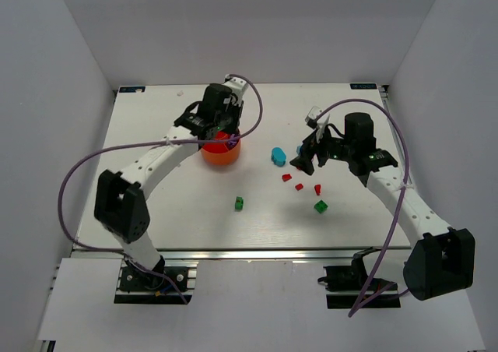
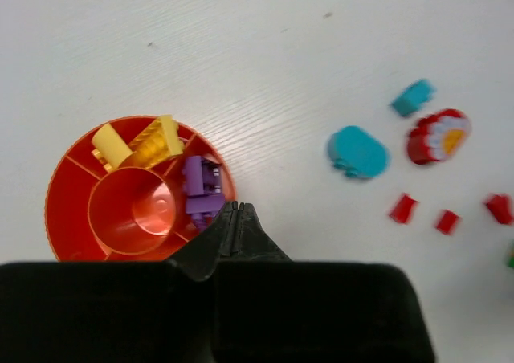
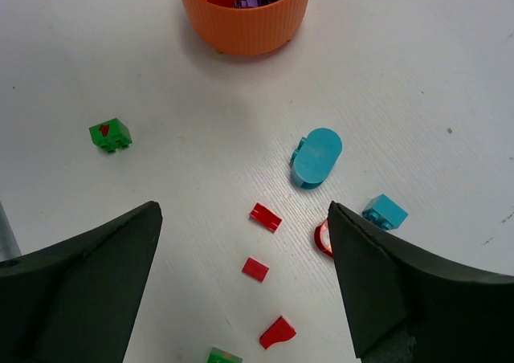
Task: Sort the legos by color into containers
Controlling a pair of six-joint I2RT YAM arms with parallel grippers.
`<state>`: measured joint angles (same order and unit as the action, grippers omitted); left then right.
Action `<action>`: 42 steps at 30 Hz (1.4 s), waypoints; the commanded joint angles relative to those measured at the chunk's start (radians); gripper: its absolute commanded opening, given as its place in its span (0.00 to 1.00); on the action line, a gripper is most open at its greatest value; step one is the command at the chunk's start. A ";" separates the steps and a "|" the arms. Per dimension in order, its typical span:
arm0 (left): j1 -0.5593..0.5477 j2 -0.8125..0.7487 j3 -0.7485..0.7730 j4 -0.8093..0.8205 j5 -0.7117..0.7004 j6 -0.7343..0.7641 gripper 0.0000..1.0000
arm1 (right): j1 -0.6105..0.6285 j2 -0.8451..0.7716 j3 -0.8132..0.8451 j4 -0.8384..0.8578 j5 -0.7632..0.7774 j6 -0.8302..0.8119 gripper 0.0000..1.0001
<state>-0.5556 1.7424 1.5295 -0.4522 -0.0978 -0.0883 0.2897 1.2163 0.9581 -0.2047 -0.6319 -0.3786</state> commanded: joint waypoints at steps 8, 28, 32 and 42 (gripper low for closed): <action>0.017 -0.504 -0.417 0.123 0.388 -0.122 0.53 | -0.014 0.110 0.063 -0.011 0.040 0.001 0.13; 0.017 -0.848 -0.732 0.084 0.191 -0.036 0.81 | -0.119 0.266 0.088 -0.569 0.147 -0.382 0.58; 0.017 -0.866 -0.740 0.089 0.194 -0.041 0.85 | -0.104 0.142 -0.045 -0.510 0.204 -0.353 0.75; 0.017 -0.860 -0.744 0.089 0.196 -0.042 0.88 | -0.077 0.046 -0.231 -0.368 0.301 -0.320 0.88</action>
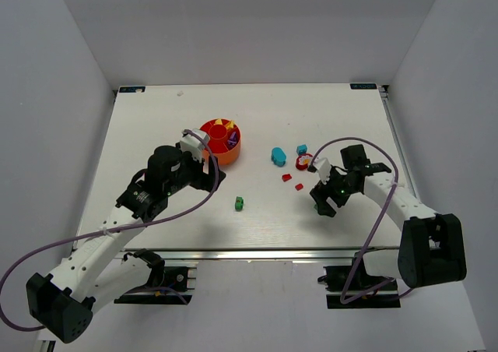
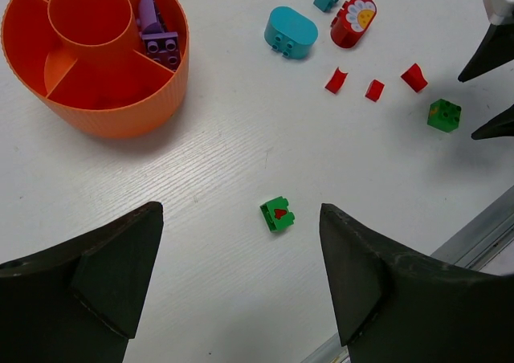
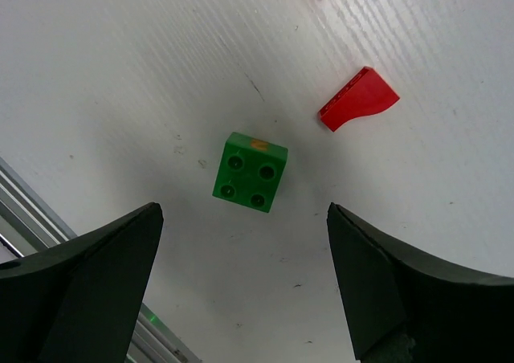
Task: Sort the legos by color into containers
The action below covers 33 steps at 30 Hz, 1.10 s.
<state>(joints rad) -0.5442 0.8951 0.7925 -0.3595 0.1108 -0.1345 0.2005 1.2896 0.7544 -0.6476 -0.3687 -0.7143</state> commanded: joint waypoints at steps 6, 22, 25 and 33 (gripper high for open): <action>0.006 -0.012 -0.012 -0.001 -0.017 0.006 0.89 | 0.051 -0.004 -0.072 0.181 0.059 0.134 0.82; 0.006 -0.012 -0.016 0.011 -0.008 -0.007 0.89 | 0.114 0.028 -0.138 0.263 0.194 0.213 0.49; 0.006 -0.019 -0.027 0.045 0.048 -0.033 0.89 | 0.116 0.024 -0.139 0.258 0.183 0.205 0.34; 0.006 0.145 -0.061 0.318 0.456 -0.304 0.83 | 0.112 -0.096 -0.015 0.044 -0.154 -0.121 0.13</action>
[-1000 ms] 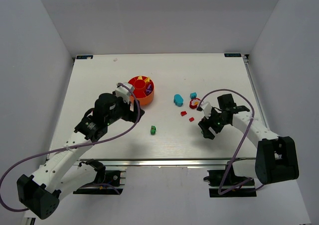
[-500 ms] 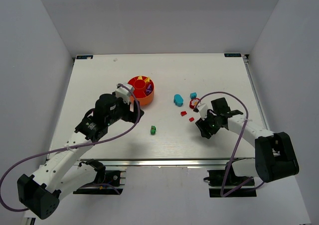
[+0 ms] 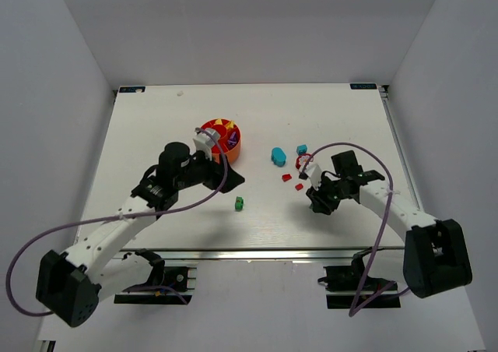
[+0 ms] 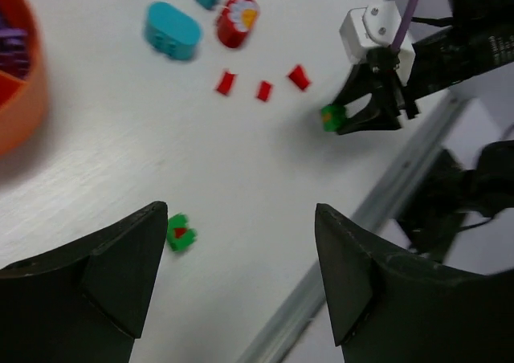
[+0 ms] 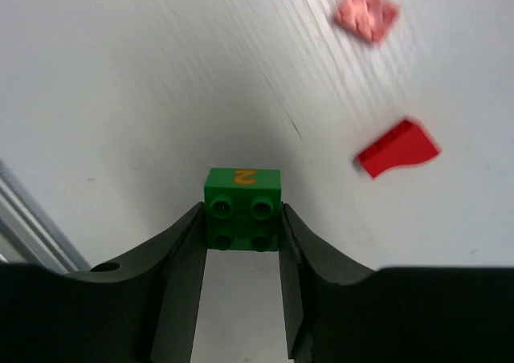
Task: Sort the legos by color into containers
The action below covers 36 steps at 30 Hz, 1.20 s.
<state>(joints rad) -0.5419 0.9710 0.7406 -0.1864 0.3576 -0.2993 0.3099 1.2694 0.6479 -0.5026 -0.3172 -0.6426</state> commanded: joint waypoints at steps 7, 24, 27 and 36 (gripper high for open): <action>-0.030 0.304 0.029 0.406 0.357 -0.446 0.78 | 0.047 -0.119 0.216 -0.012 -0.453 -0.256 0.00; -0.139 0.538 0.166 0.461 0.324 -0.529 0.78 | 0.192 -0.042 0.306 0.148 -0.398 -0.097 0.00; -0.151 0.555 0.174 0.449 0.302 -0.528 0.76 | 0.201 -0.042 0.317 0.151 -0.388 -0.083 0.00; -0.171 0.597 0.217 0.423 0.267 -0.521 0.63 | 0.221 -0.050 0.311 0.154 -0.379 -0.069 0.00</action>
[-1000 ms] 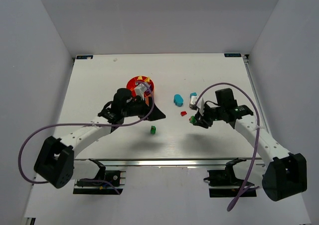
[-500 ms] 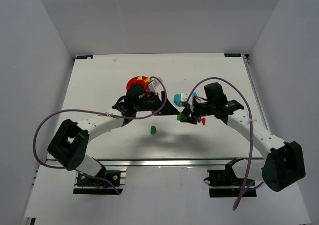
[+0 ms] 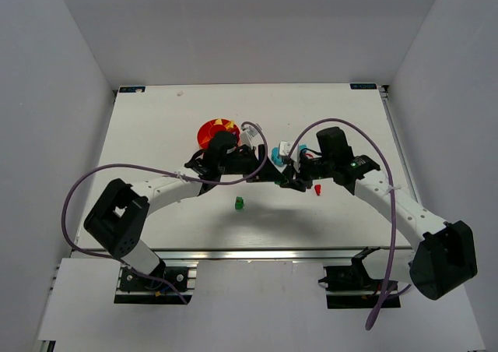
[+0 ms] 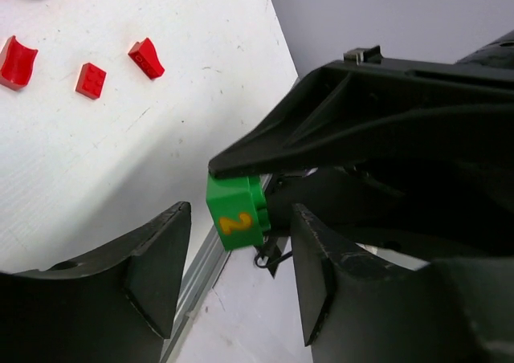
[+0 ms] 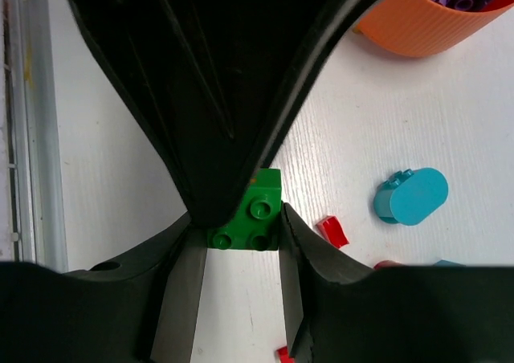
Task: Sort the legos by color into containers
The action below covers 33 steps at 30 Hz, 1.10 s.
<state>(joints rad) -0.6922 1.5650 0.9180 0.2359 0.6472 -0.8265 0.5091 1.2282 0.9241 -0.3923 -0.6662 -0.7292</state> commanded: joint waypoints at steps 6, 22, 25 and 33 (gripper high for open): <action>-0.021 0.026 0.058 0.002 -0.023 0.003 0.57 | 0.031 -0.021 0.027 0.041 -0.024 0.014 0.00; 0.006 -0.016 0.152 -0.229 -0.115 0.137 0.01 | 0.026 -0.027 -0.013 0.121 0.118 0.076 0.89; 0.037 -0.062 0.234 -0.434 -0.303 0.268 0.00 | 0.016 -0.036 -0.045 0.167 0.198 0.112 0.89; 0.164 -0.125 0.370 -0.731 -0.633 0.421 0.00 | -0.037 -0.085 -0.099 0.283 0.370 0.275 0.49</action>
<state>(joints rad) -0.5747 1.5028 1.2430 -0.3355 0.1909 -0.4854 0.4961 1.1759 0.8188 -0.2077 -0.4004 -0.5518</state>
